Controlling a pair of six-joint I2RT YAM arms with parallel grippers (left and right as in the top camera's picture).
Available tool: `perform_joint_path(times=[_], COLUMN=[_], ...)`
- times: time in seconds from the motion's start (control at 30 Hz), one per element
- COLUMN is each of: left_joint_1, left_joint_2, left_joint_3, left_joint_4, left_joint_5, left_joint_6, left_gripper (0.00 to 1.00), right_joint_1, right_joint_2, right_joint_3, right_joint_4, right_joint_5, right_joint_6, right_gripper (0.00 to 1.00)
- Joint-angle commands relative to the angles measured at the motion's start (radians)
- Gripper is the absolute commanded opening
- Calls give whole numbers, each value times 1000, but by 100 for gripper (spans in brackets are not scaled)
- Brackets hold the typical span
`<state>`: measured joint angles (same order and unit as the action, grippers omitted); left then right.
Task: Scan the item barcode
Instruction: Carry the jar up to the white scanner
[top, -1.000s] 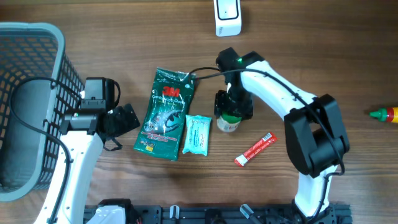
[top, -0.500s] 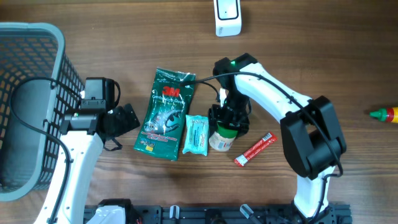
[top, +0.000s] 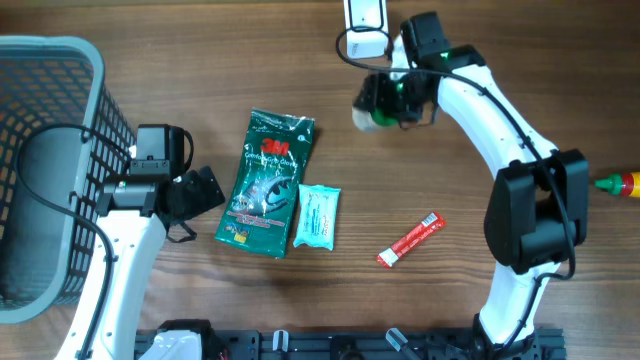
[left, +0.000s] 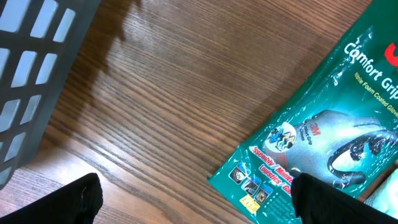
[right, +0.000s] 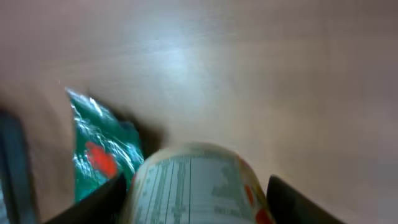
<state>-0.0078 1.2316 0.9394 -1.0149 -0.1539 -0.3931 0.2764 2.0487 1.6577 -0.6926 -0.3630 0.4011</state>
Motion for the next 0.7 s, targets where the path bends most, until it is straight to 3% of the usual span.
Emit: perform_joint_path(times=[0.0,0.17,0.3,0.4,0.5,0.67], left_joint_1=[6,6,6,6,6,6], left_joint_2=[-8,-8,-8,-8,-8,-8], left_joint_3=[-6,-6,-6,-6,-6,-6], left_joint_4=[2,2,2,2,2,2], left_joint_5=[5,5,5,5,5,5], left_joint_6=[19,19,20,19,19,20], left_gripper=[100,100,100,100,100,100], right_joint_1=[6,6,6,6,6,6], right_joint_2=[-27,21,138,218,272,279], right_joint_3=[23,13,13,13,13,14], right_joint_4=[209,542,895,1108,1246,1329], right_joint_5=[133,307,307,346,375,389], right_joint_6=[-10,-26,-140,-147,-147,-147], right_gripper=[43,40,47,47,50,49])
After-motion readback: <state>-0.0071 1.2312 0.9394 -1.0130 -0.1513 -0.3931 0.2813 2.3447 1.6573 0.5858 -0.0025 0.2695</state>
